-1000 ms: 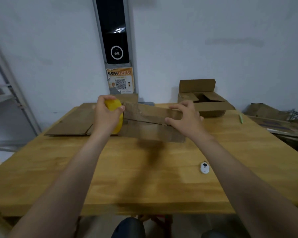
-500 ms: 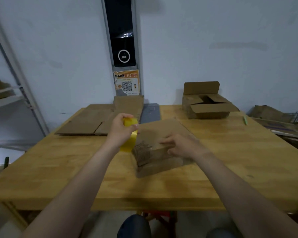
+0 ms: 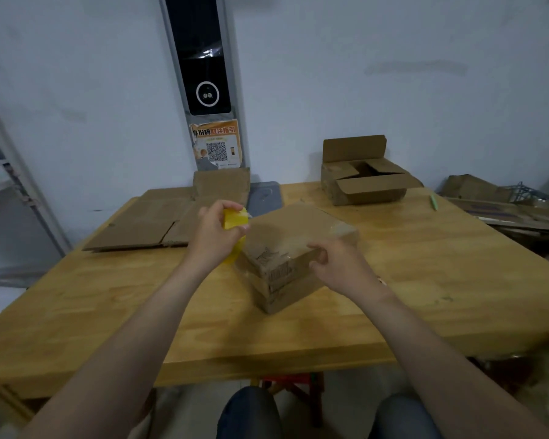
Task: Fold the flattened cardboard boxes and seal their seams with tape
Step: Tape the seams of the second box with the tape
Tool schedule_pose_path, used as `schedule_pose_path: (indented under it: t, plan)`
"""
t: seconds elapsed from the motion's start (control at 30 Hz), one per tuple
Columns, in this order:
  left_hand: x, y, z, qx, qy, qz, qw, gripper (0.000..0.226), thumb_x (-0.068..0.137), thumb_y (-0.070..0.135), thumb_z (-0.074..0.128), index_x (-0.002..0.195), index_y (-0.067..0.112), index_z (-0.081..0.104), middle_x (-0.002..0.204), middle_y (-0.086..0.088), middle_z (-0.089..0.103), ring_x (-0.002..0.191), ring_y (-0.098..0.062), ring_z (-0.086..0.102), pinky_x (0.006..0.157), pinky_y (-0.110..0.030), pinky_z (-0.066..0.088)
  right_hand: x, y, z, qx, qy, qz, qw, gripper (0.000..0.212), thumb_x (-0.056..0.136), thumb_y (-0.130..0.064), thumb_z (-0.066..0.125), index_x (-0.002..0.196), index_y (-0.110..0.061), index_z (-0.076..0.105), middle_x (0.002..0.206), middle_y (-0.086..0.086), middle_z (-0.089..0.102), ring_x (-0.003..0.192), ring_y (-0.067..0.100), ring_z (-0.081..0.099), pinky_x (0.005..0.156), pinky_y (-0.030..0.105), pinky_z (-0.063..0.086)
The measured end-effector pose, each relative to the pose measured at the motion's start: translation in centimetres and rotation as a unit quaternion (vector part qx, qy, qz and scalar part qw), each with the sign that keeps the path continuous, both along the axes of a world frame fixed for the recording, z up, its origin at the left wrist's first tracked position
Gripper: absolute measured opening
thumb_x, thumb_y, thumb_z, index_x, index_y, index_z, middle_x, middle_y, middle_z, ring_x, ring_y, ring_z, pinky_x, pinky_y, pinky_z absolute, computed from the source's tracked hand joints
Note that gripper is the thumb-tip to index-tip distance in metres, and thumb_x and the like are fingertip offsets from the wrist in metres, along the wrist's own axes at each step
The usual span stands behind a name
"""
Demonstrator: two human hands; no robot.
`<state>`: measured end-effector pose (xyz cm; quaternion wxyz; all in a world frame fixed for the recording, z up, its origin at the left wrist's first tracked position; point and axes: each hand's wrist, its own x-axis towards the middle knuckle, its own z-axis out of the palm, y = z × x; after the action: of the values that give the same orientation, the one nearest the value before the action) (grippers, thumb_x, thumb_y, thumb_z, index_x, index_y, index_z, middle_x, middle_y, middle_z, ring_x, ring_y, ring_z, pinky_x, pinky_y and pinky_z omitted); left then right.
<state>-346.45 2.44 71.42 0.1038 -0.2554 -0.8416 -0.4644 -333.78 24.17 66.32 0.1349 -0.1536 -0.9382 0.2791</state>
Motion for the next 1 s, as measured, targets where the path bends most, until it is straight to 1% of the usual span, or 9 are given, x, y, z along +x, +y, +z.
schedule_pose_path:
  t: [0.07,0.23,0.33,0.43,0.53,0.67,0.77,0.9,1.0]
  plan:
    - [-1.8,0.4,0.3,-0.051,0.02,-0.015,0.998,0.029,0.092,0.026,0.075,0.117,0.031,0.06,0.122,0.0,0.041,0.092,-0.013,0.053,0.071,-0.02,0.039,0.1,-1.0,-0.6,-0.118,-0.026,0.012,0.993,0.057,0.097,-0.036,0.063,0.15,-0.034,0.042,0.104,-0.005,0.062,0.091,0.016,0.062,0.082,0.038,0.056]
    - [-8.1,1.2,0.9,-0.157,0.027,-0.041,0.986,0.03,0.092,0.02,0.075,0.115,0.029,0.056,0.125,0.001,0.031,0.115,-0.026,0.048,0.104,-0.038,0.04,-0.4,-3.3,-2.0,-0.258,-0.024,-0.011,0.966,0.069,0.097,-0.037,0.065,0.154,-0.04,0.027,0.115,-0.008,0.052,0.1,0.018,0.06,0.079,0.036,0.054]
    - [-10.9,1.4,0.2,-0.226,0.016,-0.064,0.972,0.028,0.095,0.02,0.071,0.117,0.028,0.055,0.126,0.0,0.031,0.117,-0.029,0.046,0.095,-0.036,0.04,-1.4,-3.8,-2.4,-0.266,-0.017,-0.022,0.964,0.063,0.099,-0.038,0.063,0.153,-0.04,0.03,0.111,-0.011,0.05,0.088,0.016,0.059,0.069,0.031,0.051]
    - [-11.6,1.6,-1.0,-0.27,0.012,-0.078,0.96,0.026,0.095,0.022,0.071,0.114,0.03,0.056,0.127,-0.001,0.035,0.113,-0.028,0.049,0.091,-0.038,0.043,-2.6,-4.1,-2.7,-0.257,-0.011,-0.054,0.965,0.067,0.094,-0.054,0.062,0.152,-0.044,0.028,0.129,-0.008,0.046,0.109,0.02,0.057,0.087,0.043,0.058]
    - [-11.3,1.9,-1.8,-0.267,0.026,-0.077,0.96,0.025,0.094,0.026,0.072,0.112,0.033,0.056,0.124,0.001,0.036,0.105,-0.025,0.05,0.092,-0.042,0.046,-3.5,-4.3,-3.1,-0.269,-0.01,-0.078,0.96,0.083,0.087,-0.066,0.061,0.155,-0.044,0.02,0.153,-0.006,0.03,0.129,0.026,0.048,0.1,0.053,0.053]
    - [-10.2,1.8,-2.6,-0.268,0.019,-0.071,0.961,0.023,0.096,0.027,0.07,0.112,0.032,0.054,0.126,0.0,0.036,0.094,-0.021,0.048,0.079,-0.035,0.04,-3.6,-4.5,-3.2,-0.295,0.074,-0.071,0.95,0.085,0.091,-0.05,0.069,0.159,-0.037,0.018,0.159,-0.013,0.032,0.144,0.016,0.036,0.11,0.04,0.042]
    - [-9.1,1.7,-3.2,-0.278,0.026,-0.061,0.958,0.021,0.097,0.027,0.069,0.111,0.032,0.053,0.122,0.001,0.036,0.089,-0.018,0.045,0.07,-0.03,0.034,-3.0,-4.6,-3.3,-0.356,0.137,-0.076,0.921,0.077,0.097,-0.031,0.068,0.158,-0.037,0.022,0.145,-0.015,0.043,0.133,0.006,0.04,0.104,0.032,0.042]
    - [-8.6,1.6,-3.1,-0.267,0.022,-0.034,0.963,0.023,0.096,0.028,0.07,0.112,0.031,0.053,0.127,-0.003,0.039,0.087,-0.023,0.052,0.074,-0.035,0.04,-2.2,-4.0,-4.6,-0.498,0.22,-0.117,0.831,0.055,0.106,-0.021,0.052,0.154,-0.043,0.033,0.142,-0.017,0.056,0.134,0.011,0.046,0.104,0.042,0.036]
    - [-8.6,1.7,-2.8,-0.256,0.007,-0.026,0.966,0.023,0.096,0.027,0.07,0.111,0.031,0.052,0.132,-0.007,0.039,0.086,-0.024,0.053,0.076,-0.037,0.044,-2.8,-4.1,-5.4,-0.531,0.247,-0.119,0.802,0.053,0.105,-0.012,0.053,0.149,-0.039,0.044,0.138,-0.023,0.058,0.129,0.006,0.048,0.114,0.055,0.036]
